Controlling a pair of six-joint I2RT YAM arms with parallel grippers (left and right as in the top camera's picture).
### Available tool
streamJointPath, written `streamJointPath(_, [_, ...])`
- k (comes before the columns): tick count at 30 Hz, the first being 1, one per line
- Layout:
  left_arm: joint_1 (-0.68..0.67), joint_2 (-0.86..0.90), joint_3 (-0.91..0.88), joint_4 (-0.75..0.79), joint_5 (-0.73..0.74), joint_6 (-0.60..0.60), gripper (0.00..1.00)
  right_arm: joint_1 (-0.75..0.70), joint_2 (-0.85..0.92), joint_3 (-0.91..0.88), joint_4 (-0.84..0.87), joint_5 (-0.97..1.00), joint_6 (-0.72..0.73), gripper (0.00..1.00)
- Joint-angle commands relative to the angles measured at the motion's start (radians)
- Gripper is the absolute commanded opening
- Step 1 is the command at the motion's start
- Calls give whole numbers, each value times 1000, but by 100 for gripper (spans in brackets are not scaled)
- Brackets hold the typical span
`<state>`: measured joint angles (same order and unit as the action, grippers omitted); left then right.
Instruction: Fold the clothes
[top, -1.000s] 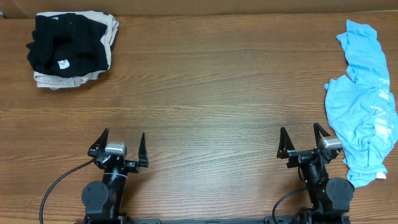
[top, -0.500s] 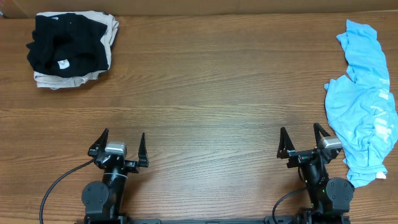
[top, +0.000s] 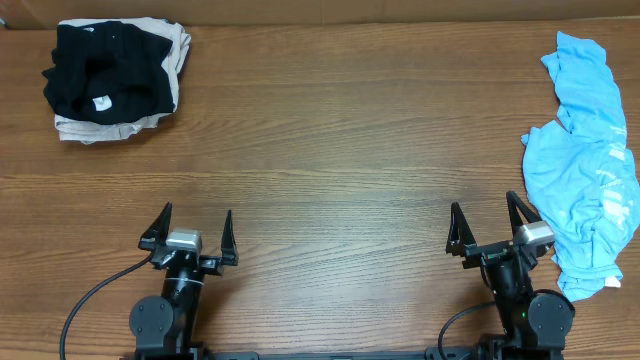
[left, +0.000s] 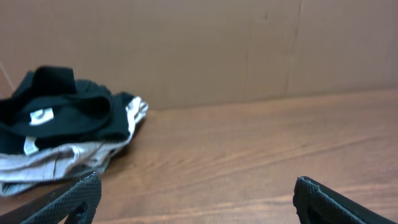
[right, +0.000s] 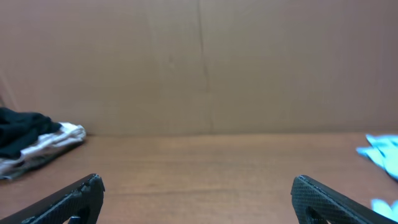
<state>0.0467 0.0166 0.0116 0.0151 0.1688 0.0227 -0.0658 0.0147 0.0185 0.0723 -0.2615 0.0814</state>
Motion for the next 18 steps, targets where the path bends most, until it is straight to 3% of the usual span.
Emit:
streamJointPath(1, [5,-12,13,25,23,-56,100,-8,-12,16,14,-11,-1,100])
streamJointPath(10, [5,56,190,-5,39,-36,100,-8,11,229,-106,3,-4,100])
streamJointPath(18, [5,336,445,-91,60,-17,100,-8,167,491,-301,36,-4,100])
